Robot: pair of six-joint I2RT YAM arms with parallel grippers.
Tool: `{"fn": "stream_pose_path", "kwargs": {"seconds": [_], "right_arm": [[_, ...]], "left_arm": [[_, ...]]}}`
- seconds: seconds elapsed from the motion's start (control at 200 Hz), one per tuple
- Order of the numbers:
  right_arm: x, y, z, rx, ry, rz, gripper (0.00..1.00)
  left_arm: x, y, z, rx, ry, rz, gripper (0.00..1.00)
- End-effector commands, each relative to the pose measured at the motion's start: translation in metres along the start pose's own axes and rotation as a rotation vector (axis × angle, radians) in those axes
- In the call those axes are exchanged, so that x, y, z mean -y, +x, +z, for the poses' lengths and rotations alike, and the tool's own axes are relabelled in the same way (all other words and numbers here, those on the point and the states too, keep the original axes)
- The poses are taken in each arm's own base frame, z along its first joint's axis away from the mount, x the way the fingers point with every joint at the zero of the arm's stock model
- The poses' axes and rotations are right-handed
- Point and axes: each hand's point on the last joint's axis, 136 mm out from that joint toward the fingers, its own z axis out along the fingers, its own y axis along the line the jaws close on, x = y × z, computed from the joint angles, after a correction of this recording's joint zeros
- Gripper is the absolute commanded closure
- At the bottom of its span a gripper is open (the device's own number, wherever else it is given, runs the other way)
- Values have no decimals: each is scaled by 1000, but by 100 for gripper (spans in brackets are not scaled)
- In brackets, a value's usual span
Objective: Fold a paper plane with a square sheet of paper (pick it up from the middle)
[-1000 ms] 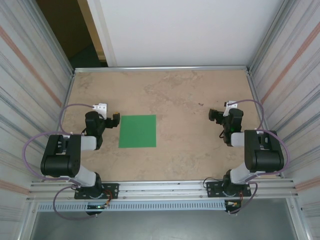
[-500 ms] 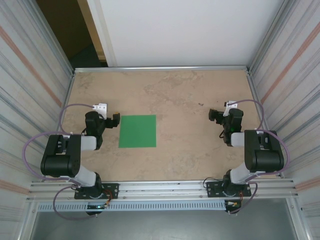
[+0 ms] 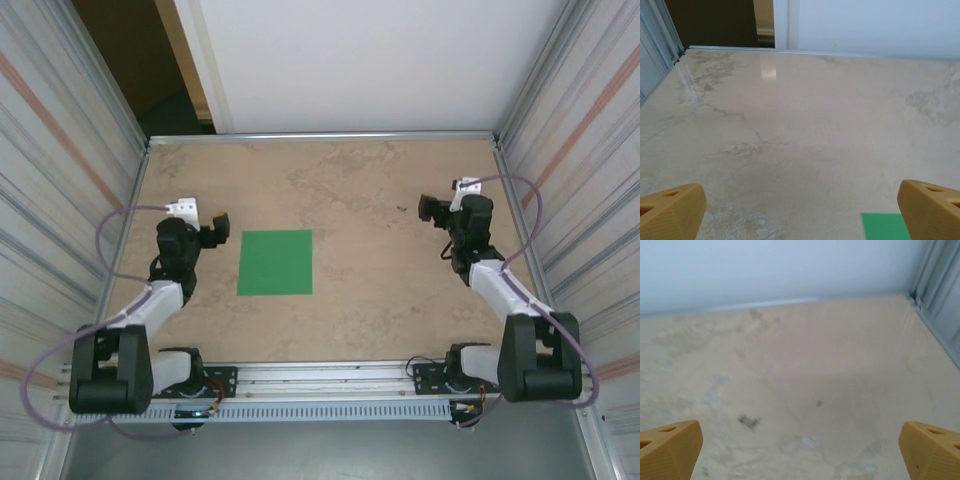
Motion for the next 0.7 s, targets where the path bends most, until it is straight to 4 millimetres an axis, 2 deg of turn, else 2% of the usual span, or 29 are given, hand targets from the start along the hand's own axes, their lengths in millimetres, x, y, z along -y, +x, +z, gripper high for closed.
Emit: {"fn": "stream_pose_path", "kwargs": {"seconds": [0.0, 0.115, 0.18, 0.241, 0.351, 0.436, 0.576, 0.692], "right_arm": [[-14, 11, -16, -152, -5, 91, 1], [-49, 11, -20, -250, -62, 185, 1], [-83, 22, -19, -341, -154, 188, 1], [-115, 33, -18, -411, -217, 151, 1], [-168, 61, -16, -488, -228, 0, 1], [-207, 93, -18, -557, -249, -128, 1], [-261, 134, -31, -635, -289, -301, 1], [-294, 168, -44, -699, -323, -419, 1]], "left_arm": [[5, 1, -15, -106, 5, -167, 1], [21, -13, -29, -162, 80, -314, 1], [40, -20, -34, -179, 187, -318, 1], [45, -20, -36, -205, 204, -383, 1], [53, -18, -38, -244, 249, -424, 1], [56, -14, -38, -264, 261, -413, 1], [58, -13, -38, -276, 271, -397, 1], [58, -12, -36, -277, 275, -400, 1]]}}
